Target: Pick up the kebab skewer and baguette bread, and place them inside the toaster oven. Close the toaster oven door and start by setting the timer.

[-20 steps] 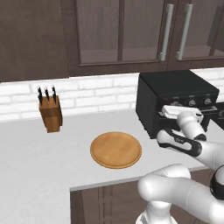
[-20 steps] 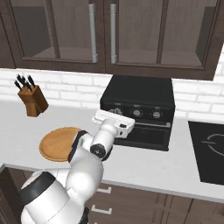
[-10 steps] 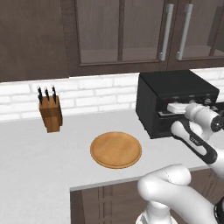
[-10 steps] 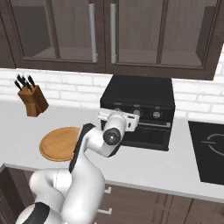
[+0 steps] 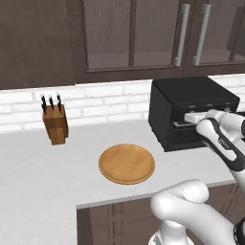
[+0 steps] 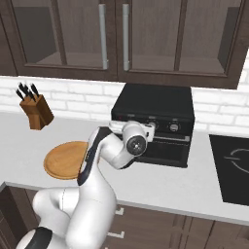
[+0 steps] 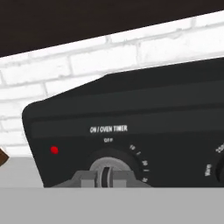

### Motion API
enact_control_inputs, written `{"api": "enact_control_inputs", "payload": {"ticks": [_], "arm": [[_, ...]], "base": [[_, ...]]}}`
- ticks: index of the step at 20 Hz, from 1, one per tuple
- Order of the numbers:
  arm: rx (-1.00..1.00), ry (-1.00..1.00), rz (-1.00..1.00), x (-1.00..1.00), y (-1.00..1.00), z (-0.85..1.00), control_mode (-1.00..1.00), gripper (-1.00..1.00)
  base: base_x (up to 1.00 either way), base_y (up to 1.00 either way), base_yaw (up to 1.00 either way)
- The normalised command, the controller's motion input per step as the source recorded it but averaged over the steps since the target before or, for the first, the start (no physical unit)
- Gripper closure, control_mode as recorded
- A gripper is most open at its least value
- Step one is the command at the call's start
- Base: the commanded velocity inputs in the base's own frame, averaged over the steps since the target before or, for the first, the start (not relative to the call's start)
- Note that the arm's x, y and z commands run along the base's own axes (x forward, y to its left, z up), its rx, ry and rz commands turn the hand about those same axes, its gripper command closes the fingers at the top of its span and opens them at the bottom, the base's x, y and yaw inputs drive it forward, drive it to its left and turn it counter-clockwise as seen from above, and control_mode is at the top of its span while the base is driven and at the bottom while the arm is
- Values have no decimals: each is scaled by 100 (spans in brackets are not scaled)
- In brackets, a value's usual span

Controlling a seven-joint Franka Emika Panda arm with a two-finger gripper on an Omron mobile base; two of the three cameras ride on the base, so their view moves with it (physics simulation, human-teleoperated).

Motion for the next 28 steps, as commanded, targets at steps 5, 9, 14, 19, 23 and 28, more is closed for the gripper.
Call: {"api": "enact_control_inputs", "payload": {"ticks": [5, 9, 14, 19, 23, 28], "arm": [[0, -25, 0, -4, 0, -21, -100, 100], [0, -20, 0, 5, 0, 0, -100, 100], [0, -13, 0, 0, -8, 0, -100, 100], [0, -10, 0, 0, -6, 0, -100, 100], [1, -5, -4, 0, -1, 0, -100, 100], [4, 0, -9, 0, -3, 0, -100, 100]], "base": [[0, 0, 0], [0, 0, 0], [0, 0, 0], [0, 0, 0], [0, 0, 0], [0, 0, 0]]}}
